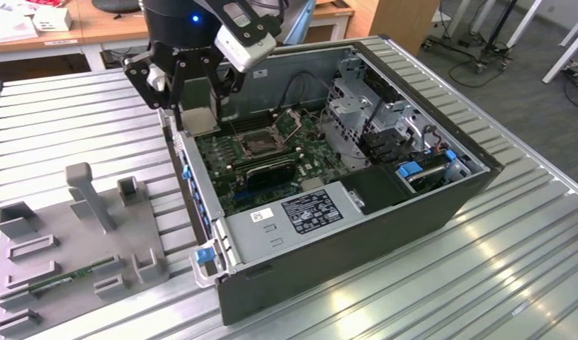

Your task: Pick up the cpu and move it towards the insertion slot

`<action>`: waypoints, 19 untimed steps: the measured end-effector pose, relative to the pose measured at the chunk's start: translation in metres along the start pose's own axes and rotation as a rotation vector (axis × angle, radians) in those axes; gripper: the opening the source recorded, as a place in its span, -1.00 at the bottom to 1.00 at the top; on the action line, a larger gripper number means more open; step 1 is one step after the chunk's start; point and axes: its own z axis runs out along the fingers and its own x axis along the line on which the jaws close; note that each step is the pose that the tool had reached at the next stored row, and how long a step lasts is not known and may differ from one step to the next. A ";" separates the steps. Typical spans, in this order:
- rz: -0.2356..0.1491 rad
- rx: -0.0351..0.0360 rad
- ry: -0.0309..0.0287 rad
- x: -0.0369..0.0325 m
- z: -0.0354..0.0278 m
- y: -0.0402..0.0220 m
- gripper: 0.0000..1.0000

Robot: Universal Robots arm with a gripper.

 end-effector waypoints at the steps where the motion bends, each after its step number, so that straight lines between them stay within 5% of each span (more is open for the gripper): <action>1: 0.000 0.0000 0.0000 -0.0017 0.0000 0.0000 0.09; 19: 0.000 0.0001 0.0000 -0.0313 -0.0001 -0.0010 0.09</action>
